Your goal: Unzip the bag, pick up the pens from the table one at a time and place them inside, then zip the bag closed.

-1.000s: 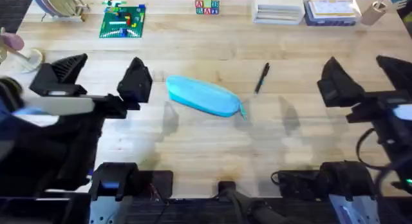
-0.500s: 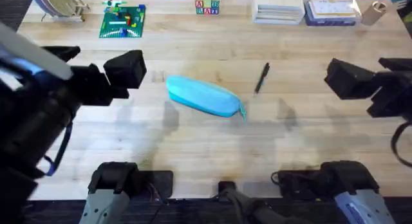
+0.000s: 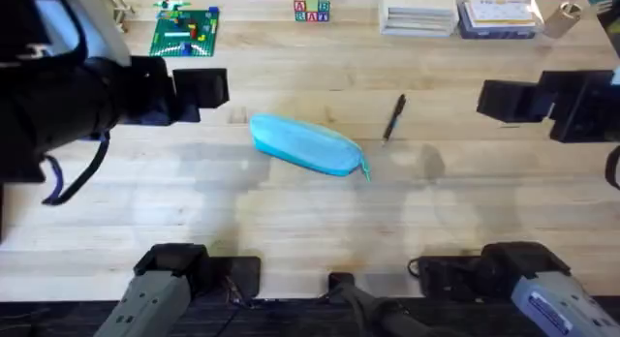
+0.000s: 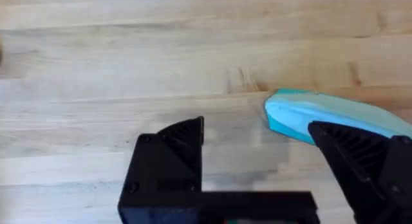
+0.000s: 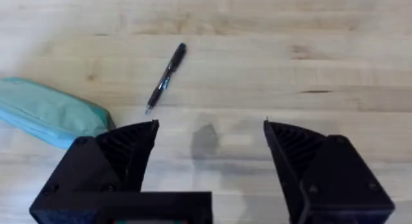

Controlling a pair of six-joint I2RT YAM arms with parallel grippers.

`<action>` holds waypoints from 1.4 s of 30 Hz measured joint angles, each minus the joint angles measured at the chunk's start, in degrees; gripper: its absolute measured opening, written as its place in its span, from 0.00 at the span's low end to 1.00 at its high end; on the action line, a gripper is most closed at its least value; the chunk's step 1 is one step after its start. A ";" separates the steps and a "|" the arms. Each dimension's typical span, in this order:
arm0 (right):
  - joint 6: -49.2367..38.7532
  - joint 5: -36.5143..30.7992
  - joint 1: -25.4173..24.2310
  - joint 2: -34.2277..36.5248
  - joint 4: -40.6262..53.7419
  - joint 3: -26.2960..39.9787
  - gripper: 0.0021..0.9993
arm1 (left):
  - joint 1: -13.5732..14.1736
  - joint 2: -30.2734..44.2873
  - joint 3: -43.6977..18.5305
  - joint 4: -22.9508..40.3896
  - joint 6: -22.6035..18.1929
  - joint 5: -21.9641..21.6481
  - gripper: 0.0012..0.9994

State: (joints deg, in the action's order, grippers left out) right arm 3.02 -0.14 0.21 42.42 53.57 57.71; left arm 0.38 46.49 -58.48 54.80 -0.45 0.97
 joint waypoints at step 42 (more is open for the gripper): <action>0.01 0.00 0.00 5.96 2.18 1.08 1.00 | -0.80 15.13 -2.05 1.89 -24.55 13.66 0.99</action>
State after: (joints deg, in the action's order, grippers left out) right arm 3.03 -0.14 0.21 48.38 55.75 58.78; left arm -0.41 61.63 -60.53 56.69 -25.00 14.63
